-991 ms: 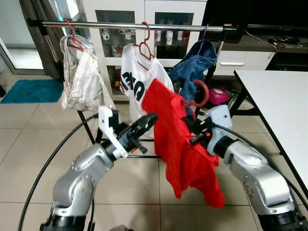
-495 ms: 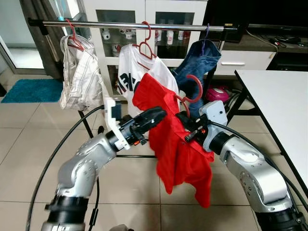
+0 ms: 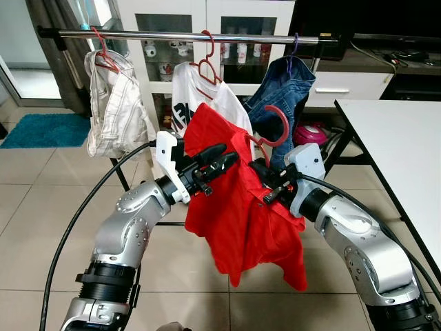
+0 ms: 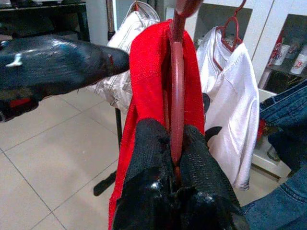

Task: Hang hanger

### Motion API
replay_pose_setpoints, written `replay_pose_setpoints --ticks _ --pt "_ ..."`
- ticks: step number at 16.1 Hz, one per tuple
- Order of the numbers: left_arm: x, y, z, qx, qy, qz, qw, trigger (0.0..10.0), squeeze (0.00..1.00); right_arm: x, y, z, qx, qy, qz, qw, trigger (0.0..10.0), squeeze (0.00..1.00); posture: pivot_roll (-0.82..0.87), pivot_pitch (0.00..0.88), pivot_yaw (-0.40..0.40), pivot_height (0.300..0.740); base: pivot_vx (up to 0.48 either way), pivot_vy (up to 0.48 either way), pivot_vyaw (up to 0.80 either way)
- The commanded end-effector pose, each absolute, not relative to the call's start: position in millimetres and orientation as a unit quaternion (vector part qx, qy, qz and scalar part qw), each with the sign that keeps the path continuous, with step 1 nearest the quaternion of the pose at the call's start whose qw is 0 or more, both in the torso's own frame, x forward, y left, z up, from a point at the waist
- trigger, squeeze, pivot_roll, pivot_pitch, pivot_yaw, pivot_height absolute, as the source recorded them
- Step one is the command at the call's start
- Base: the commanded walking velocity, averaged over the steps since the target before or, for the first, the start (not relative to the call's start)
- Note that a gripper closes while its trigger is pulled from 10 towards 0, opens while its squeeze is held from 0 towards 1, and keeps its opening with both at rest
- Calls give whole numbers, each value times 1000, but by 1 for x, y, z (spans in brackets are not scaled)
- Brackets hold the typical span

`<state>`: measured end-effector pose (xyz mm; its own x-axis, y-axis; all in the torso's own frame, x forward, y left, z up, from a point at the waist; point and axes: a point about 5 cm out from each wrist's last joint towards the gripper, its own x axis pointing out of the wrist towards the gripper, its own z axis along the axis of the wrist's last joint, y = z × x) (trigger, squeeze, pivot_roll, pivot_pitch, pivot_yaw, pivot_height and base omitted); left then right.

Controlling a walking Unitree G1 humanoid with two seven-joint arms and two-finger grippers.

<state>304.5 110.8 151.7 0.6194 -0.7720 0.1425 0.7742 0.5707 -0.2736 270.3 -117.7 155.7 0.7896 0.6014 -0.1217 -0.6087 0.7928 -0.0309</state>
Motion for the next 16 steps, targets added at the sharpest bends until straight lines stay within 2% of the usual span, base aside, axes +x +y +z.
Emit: replay_pose_setpoints --ticks 1,5,9,10,11,16 --pt "309 110 155 -143 -9 -431 891 10000 0 268 -117 165 -32 32 327 944 10000 0 -74 0 31 740 0 0 0" --pt "315 102 155 -159 -4 -461 873 10000 0 268 -115 166 -32 30 335 941 10000 0 -70 0 24 740 0 0 0" --pt "327 95 158 -153 -11 -465 872 10000 0 264 -111 164 -38 35 352 935 10000 0 -78 0 31 740 0 0 0" --pt "329 93 158 -152 -7 -468 871 3176 0 263 -110 163 -39 37 353 934 10000 0 -81 0 34 740 0 0 0" --pt "330 91 156 -150 -2 -469 871 0 0 263 -110 163 -39 38 353 934 10000 0 -85 0 38 740 0 0 0" --pt "330 87 153 -157 -6 -480 863 0 0 262 -112 162 -40 40 350 935 10000 0 -89 0 41 740 0 0 0"
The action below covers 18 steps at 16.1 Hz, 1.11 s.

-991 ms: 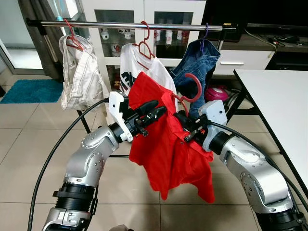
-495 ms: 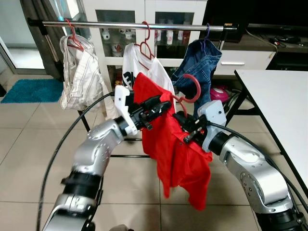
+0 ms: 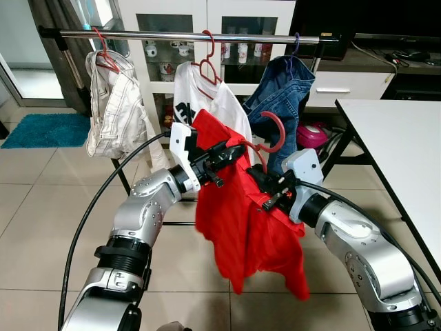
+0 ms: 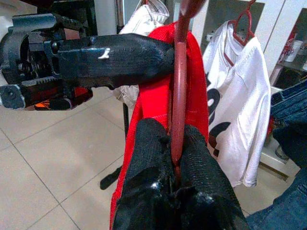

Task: Hang hanger

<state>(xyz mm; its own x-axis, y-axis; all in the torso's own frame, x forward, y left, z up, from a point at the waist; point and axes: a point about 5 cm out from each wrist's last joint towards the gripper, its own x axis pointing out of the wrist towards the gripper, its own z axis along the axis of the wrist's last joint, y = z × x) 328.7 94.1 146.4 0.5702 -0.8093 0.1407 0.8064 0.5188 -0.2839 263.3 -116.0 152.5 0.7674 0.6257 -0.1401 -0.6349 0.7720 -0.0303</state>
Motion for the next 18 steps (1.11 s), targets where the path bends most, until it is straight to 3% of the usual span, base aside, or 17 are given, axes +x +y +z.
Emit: replay_pose_setpoints --ticks 1,9,15,18 --pt "330 86 154 -163 -10 -485 859 0 0 262 -112 162 -40 40 350 935 10000 0 -88 0 40 740 0 0 0" --pt "329 91 159 -172 -30 -458 872 0 0 264 -114 160 -40 47 337 940 10000 0 -82 0 39 740 0 0 0" --pt "308 106 160 -141 -44 -427 892 0 0 274 -148 139 -72 124 224 964 10000 0 -77 0 32 740 0 0 0" --pt "303 112 157 -138 -35 -412 900 0 0 273 -145 138 -76 129 236 960 10000 0 -72 0 26 740 0 0 0"
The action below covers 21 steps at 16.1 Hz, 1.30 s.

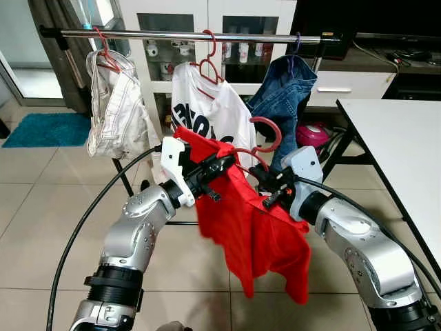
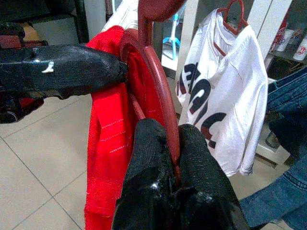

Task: Hang hanger

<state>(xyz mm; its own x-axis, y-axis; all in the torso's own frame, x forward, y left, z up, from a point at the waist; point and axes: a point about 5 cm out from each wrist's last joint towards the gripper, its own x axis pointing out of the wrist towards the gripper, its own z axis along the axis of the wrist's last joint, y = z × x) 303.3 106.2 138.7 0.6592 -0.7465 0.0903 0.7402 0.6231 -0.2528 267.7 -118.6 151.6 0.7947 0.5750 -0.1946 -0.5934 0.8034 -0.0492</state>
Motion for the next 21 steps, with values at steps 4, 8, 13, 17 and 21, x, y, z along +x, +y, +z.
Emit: replay_pose_setpoints --ticks 4,8,13,17,21 --pt "304 114 154 -80 -27 -405 911 0 0 269 -129 145 -56 101 288 951 10000 0 -62 0 20 740 0 0 0" --pt "303 97 159 -130 -35 -439 888 10000 0 268 -120 154 -52 78 321 943 10000 0 -64 0 16 740 0 0 0" --pt "301 97 158 -186 -16 -445 876 10000 0 266 -120 154 -51 74 320 943 10000 0 -77 0 29 740 0 0 0" --pt "301 98 153 -166 -6 -444 881 2157 0 265 -120 154 -52 73 322 942 10000 0 -81 0 32 740 0 0 0" --pt "304 100 150 -159 7 -443 882 0 0 265 -121 155 -53 72 321 943 10000 0 -84 0 33 740 0 0 0"
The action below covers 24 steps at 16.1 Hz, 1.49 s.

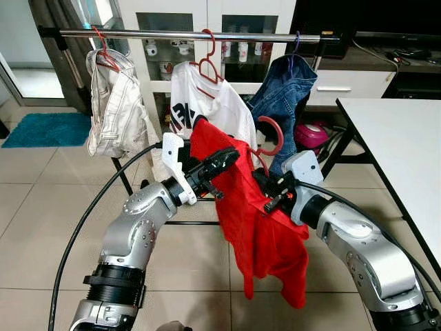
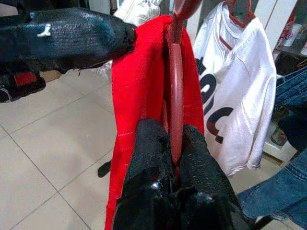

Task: Hang hanger

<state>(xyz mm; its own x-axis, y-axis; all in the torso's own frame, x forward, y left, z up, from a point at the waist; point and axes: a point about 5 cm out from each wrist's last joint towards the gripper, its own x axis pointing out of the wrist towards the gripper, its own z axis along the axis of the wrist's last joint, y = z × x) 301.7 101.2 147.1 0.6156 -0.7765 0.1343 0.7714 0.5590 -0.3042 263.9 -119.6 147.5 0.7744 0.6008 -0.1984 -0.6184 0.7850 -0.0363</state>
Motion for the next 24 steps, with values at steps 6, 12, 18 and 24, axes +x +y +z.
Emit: replay_pose_setpoints --ticks 6,12,18,24 --pt "302 99 149 -171 1 -447 878 0 0 265 -122 156 -54 70 317 944 10000 0 -86 0 33 740 0 0 0" --pt "272 131 131 -133 46 -440 887 0 0 279 -147 161 -48 55 210 975 10000 0 -82 0 40 740 0 0 0" --pt "250 151 95 -32 151 -363 919 0 0 288 -159 171 -37 29 155 987 10000 0 -68 0 22 740 0 0 0" --pt "251 151 81 27 193 -316 928 0 0 292 -160 181 -35 7 161 986 10000 0 -68 0 16 740 0 0 0"
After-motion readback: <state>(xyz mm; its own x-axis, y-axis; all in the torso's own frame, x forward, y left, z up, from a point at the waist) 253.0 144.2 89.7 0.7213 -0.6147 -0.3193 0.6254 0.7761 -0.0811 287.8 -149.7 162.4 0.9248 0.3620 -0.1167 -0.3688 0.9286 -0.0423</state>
